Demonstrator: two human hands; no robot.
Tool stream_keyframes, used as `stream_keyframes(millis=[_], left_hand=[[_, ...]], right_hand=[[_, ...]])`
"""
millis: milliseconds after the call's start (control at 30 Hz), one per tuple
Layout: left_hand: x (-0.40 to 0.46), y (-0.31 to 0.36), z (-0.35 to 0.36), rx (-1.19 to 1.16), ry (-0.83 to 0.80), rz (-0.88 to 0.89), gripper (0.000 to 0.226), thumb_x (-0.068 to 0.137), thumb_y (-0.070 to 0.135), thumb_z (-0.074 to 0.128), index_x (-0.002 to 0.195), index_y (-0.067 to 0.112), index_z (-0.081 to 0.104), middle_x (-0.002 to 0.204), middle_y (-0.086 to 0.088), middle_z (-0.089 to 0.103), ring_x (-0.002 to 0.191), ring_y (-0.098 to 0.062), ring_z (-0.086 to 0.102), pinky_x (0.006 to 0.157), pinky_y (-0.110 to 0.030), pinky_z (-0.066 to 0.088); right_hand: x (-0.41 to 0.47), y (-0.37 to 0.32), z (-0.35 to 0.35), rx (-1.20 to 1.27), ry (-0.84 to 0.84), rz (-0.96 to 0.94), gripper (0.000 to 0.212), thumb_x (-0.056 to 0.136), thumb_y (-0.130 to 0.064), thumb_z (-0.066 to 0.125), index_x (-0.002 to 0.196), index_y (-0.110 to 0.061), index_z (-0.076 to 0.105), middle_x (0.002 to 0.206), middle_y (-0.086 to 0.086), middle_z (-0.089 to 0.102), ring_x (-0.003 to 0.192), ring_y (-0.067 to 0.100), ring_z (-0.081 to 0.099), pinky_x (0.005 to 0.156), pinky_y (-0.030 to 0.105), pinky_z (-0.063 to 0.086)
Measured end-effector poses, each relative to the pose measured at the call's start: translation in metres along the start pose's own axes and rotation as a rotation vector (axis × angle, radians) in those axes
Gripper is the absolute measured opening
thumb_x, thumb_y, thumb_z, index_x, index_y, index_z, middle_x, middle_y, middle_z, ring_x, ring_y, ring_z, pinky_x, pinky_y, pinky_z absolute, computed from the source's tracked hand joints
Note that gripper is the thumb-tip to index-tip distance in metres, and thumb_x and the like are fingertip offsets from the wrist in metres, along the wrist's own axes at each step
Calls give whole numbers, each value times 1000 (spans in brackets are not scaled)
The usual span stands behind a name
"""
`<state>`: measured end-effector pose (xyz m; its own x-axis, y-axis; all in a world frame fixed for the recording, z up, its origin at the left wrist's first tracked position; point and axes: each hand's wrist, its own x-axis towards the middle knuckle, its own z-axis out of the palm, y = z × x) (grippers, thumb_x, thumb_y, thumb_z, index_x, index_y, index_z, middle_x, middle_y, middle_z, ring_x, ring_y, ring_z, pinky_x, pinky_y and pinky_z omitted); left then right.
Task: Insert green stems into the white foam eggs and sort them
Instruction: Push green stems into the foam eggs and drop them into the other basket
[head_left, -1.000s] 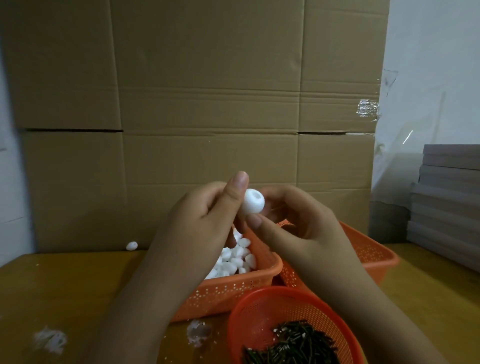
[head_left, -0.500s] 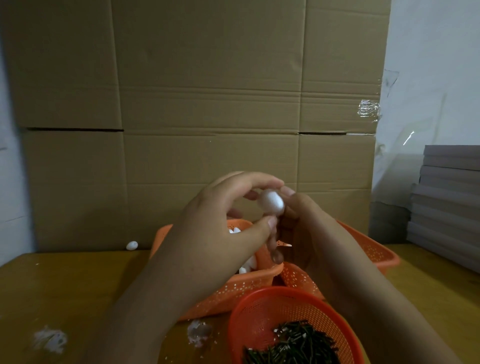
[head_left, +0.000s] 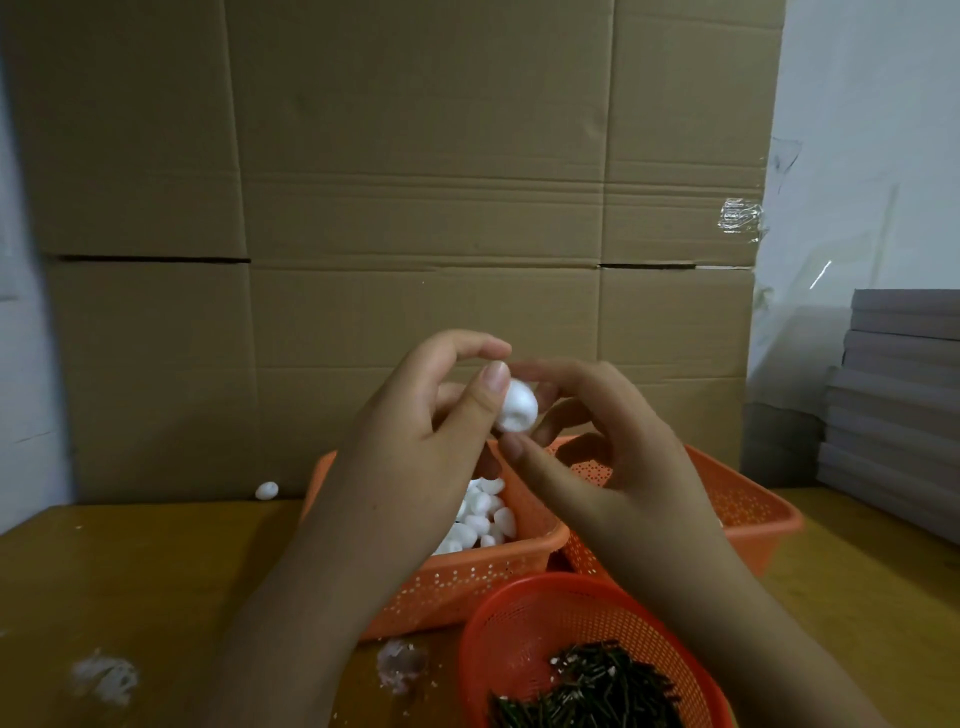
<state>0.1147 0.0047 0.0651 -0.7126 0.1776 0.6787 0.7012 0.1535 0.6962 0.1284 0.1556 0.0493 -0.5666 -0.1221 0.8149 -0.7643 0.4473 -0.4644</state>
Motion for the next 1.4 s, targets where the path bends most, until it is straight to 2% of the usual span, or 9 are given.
stream_keyframes(millis=[200,400,533,667,800,933,1067,1233,1400], left_hand=[[-3,-1,1,-10,-47,-16,27,96,44,39,97,42,66,86,11,72,75,-4,66,71,-28,51],[0,-2,0,109,-78,54,26,96,27,54,109,49,61,105,22,64,99,1,61,82,-28,51],[-4,4,2,182,-152,128,45,78,31,62,117,53,56,115,25,59,111,1,56,83,-25,53],[-5,5,4,168,-99,155,34,81,34,67,110,49,61,105,24,64,97,1,64,77,-13,50],[-3,5,5,107,-69,152,13,91,44,60,100,38,68,80,8,70,80,-8,69,74,-32,55],[-1,2,2,148,26,109,20,80,57,60,91,41,66,89,20,70,86,-1,66,72,-26,51],[0,1,1,215,92,92,23,72,56,65,91,42,60,92,25,67,84,0,66,71,-38,57],[-4,5,4,376,114,203,20,78,52,69,91,44,55,90,22,60,74,-1,62,56,-20,50],[-2,6,6,328,137,251,20,73,45,69,90,40,60,93,18,55,79,-9,61,62,-24,51]], right_hand=[[2,0,-3,120,81,147,22,83,-49,61,91,-31,71,81,-6,70,76,6,66,65,22,53],[5,1,-7,357,91,333,44,80,-49,53,72,-10,70,65,2,63,61,11,59,57,20,49],[5,3,-8,509,34,459,53,82,-54,51,85,-5,69,73,12,64,65,17,58,59,26,49],[5,3,-7,626,-51,542,53,90,-53,49,98,-6,71,71,12,60,61,19,55,61,34,46],[5,-1,-6,613,-137,509,53,99,-41,40,86,2,68,67,8,61,59,17,55,56,28,46],[5,-8,-5,482,-47,436,41,97,-33,46,65,-13,64,62,7,59,57,18,53,53,29,44],[5,-9,-6,434,94,332,30,87,-37,59,81,-8,63,66,-1,61,60,12,56,56,22,49],[3,-5,-4,498,47,364,38,84,-44,65,93,-6,66,70,0,62,66,13,59,58,23,49],[5,4,1,793,-118,543,40,84,-45,61,100,-9,67,71,6,58,63,16,54,60,33,41]])
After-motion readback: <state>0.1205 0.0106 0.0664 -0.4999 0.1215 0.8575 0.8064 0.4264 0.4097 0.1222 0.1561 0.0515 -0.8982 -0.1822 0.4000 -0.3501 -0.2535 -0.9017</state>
